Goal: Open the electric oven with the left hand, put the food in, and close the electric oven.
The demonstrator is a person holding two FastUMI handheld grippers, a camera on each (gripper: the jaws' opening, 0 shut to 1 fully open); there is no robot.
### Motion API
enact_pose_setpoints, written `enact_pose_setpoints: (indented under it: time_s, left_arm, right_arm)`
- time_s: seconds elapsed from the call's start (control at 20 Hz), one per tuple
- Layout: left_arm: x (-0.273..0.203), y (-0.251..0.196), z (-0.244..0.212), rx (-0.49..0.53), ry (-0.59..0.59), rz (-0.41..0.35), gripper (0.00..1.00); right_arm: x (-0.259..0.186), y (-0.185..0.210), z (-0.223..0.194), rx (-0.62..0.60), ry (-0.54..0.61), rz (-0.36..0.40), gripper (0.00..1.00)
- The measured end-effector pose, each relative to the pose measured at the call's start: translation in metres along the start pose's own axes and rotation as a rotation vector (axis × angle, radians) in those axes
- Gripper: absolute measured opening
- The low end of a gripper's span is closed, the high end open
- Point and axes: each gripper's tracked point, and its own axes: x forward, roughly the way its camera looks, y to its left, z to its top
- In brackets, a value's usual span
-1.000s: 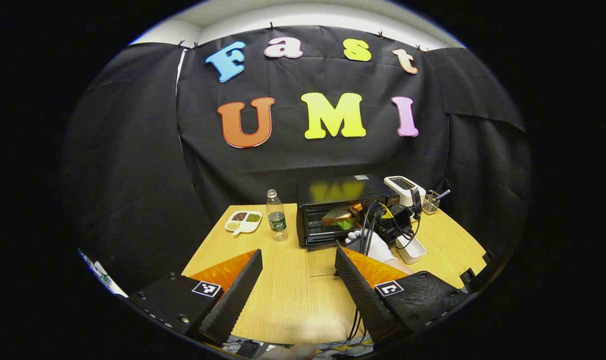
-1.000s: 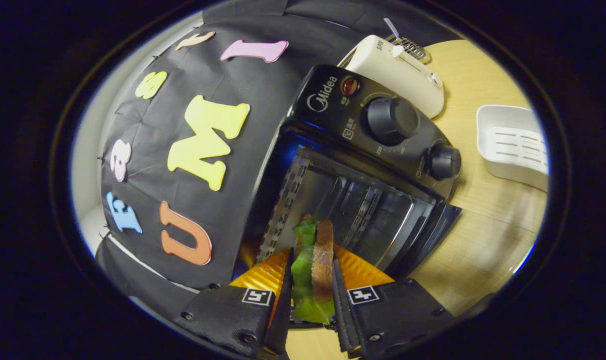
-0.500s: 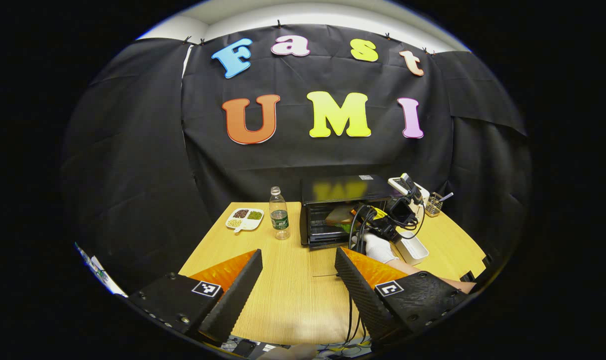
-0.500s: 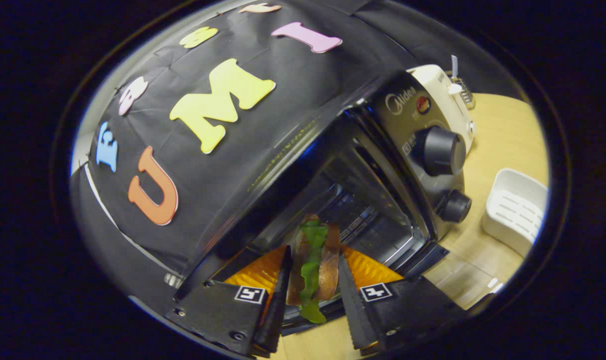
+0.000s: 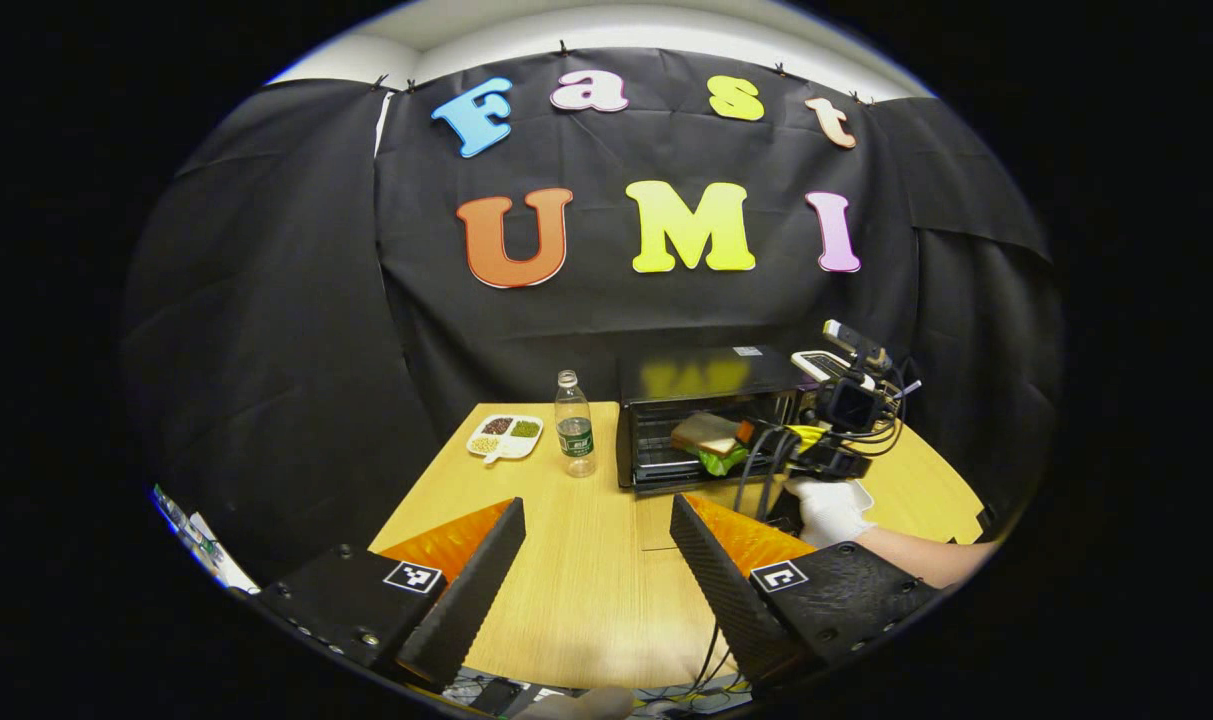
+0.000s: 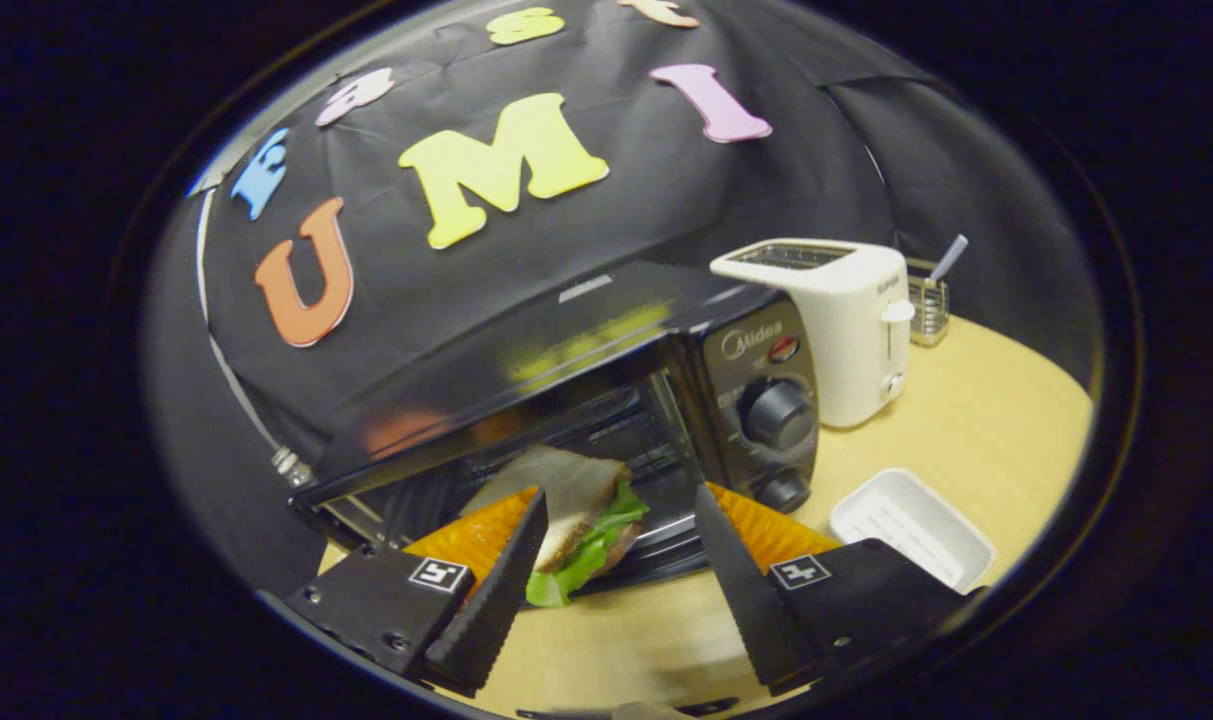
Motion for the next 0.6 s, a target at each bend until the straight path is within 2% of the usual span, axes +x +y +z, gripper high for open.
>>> enact_pose_setpoints:
  time_s: [0.05, 0.1, 0.3, 0.35, 0.4, 0.45, 0.6]
  left_arm:
    - [0.002, -0.001, 0.001, 0.002, -0.009, 0.0, 0.96]
    - [0.002, -0.002, 0.0, 0.002, -0.018, 0.0, 0.96]
    - [0.008, -0.013, -0.004, -0.014, -0.036, -0.01, 0.96]
    - [0.012, -0.017, -0.007, -0.019, -0.038, -0.009, 0.96]
    - [0.017, -0.021, -0.009, -0.024, -0.037, -0.01, 0.96]
    - [0.023, -0.025, -0.014, -0.034, -0.028, -0.011, 0.96]
    - [0.036, -0.041, -0.023, -0.052, -0.018, -0.012, 0.96]
  right_arm:
    - [-0.016, 0.0, 0.006, -0.033, -0.002, 0.015, 0.87]
    - [-0.034, -0.002, 0.012, -0.063, 0.0, 0.032, 0.95]
    - [-0.109, -0.019, 0.05, -0.198, -0.03, 0.069, 0.96]
    - [-0.126, -0.025, 0.058, -0.228, -0.032, 0.071, 0.89]
    - [-0.141, -0.034, 0.066, -0.243, -0.038, 0.069, 0.98]
    - [-0.156, -0.041, 0.074, -0.257, -0.047, 0.071, 0.89]
    - [-0.192, -0.065, 0.096, -0.293, -0.065, 0.07, 0.89]
